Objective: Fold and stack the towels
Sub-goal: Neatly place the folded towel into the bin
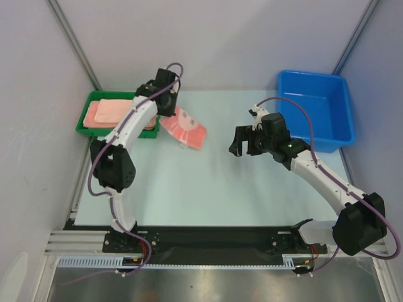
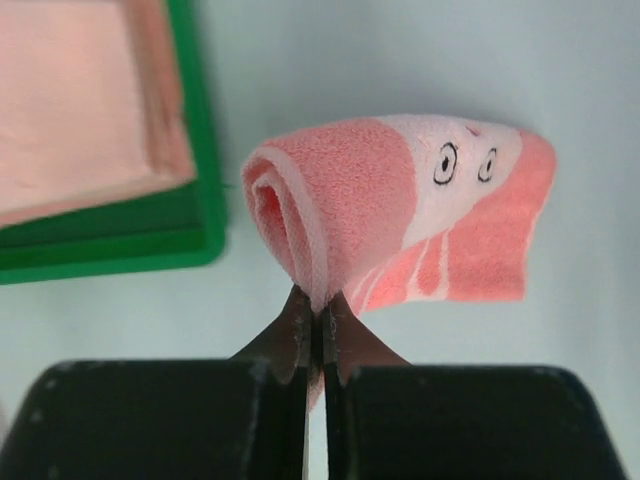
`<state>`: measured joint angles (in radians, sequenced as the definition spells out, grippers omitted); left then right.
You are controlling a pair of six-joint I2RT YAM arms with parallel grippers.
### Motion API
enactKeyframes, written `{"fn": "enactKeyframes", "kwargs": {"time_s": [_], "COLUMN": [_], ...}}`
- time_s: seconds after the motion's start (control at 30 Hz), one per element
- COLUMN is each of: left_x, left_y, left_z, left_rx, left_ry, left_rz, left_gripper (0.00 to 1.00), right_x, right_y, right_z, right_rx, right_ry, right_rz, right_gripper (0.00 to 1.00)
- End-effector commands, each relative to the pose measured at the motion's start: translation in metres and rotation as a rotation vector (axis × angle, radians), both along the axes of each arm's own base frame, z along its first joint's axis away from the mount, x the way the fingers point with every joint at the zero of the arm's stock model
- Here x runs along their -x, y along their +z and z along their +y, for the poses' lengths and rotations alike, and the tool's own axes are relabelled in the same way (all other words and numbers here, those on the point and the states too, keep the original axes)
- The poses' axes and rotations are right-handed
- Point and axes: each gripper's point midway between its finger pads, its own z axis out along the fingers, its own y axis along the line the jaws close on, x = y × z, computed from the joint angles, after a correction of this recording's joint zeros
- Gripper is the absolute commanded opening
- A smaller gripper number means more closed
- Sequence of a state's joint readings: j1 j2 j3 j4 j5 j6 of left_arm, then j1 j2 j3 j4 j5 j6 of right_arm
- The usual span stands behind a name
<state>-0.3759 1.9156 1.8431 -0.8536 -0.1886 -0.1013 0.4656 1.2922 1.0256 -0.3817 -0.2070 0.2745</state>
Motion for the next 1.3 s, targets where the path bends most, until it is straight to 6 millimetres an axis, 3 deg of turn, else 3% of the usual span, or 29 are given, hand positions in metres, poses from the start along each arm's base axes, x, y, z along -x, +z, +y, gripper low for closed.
{"fn": "enactKeyframes", "kwargs": {"time_s": [0.0, 0.03, 0.07, 0.1, 0.13, 0.17, 0.2, 0.27, 0.4, 0.47, 0.67, 0.87, 0.9, 0.97, 1.0, 1.03, 1.13, 1.27], "left_x": [-0.022, -0.03, -0.037, -0.05, -0.058, -0.067, -0.076, -0.085, -0.092, -0.099, -0.114, -0.121, -0.126, -0.132, -0.131, -0.129, -0.129, -0.125], "left_y": [0.019, 0.011, 0.014, 0.026, 0.03, 0.021, 0.03, 0.021, 0.013, 0.017, 0.033, 0.013, 0.008, -0.013, -0.02, -0.029, -0.028, 0.001], "left_z": [0.081, 0.09, 0.109, 0.116, 0.124, 0.141, 0.149, 0.173, 0.208, 0.237, 0.287, 0.342, 0.343, 0.355, 0.362, 0.364, 0.358, 0.328], "left_rx": [-0.162, -0.18, -0.185, -0.18, -0.177, -0.176, -0.168, -0.176, -0.234, -0.293, -0.317, -0.317, -0.287, -0.269, -0.288, -0.291, -0.262, -0.28], "left_ry": [0.063, 0.076, 0.11, 0.107, 0.119, 0.144, 0.152, 0.184, 0.222, 0.285, 0.402, 0.459, 0.434, 0.422, 0.449, 0.465, 0.488, 0.477], "left_rz": [0.032, 0.05, 0.046, 0.006, -0.012, 0.0, -0.035, -0.022, -0.031, -0.072, -0.191, -0.207, -0.221, -0.204, -0.198, -0.181, -0.186, -0.22], "left_gripper": [0.0, 0.0, 0.0, 0.0, 0.0, 0.0, 0.0, 0.0, 0.0, 0.0, 0.0, 0.0, 0.0, 0.14, 0.45, 0.56, 0.58, 0.61], "right_x": [-0.012, -0.013, -0.017, -0.02, -0.022, -0.025, -0.03, -0.036, -0.042, -0.045, -0.048, -0.054, -0.054, -0.054, -0.055, -0.055, -0.057, -0.059], "right_y": [0.02, 0.019, 0.017, 0.016, 0.013, 0.012, 0.004, 0.002, -0.012, -0.016, -0.012, -0.019, -0.022, -0.032, -0.036, -0.037, -0.041, -0.038], "right_z": [0.005, 0.005, 0.006, 0.006, 0.008, 0.008, 0.009, 0.008, 0.005, 0.002, -0.003, -0.006, -0.006, -0.006, -0.008, -0.008, -0.008, -0.006], "right_rx": [-0.027, -0.029, -0.034, -0.035, -0.033, -0.035, -0.025, -0.031, -0.033, -0.029, -0.008, 0.019, 0.022, 0.036, 0.044, 0.052, 0.061, 0.061], "right_ry": [0.027, 0.029, 0.028, 0.028, 0.038, 0.036, 0.034, 0.032, 0.026, 0.017, 0.0, -0.022, -0.022, -0.018, -0.021, -0.022, -0.025, -0.035], "right_rz": [-0.07, -0.073, -0.076, -0.079, -0.075, -0.074, -0.056, -0.043, -0.001, 0.007, 0.001, 0.008, 0.014, 0.036, 0.043, 0.045, 0.059, 0.055], "right_gripper": [1.0, 1.0, 1.0, 1.0, 1.0, 1.0, 1.0, 1.0, 1.0, 1.0, 1.0, 1.0, 1.0, 1.0, 1.0, 1.0, 1.0, 1.0]}}
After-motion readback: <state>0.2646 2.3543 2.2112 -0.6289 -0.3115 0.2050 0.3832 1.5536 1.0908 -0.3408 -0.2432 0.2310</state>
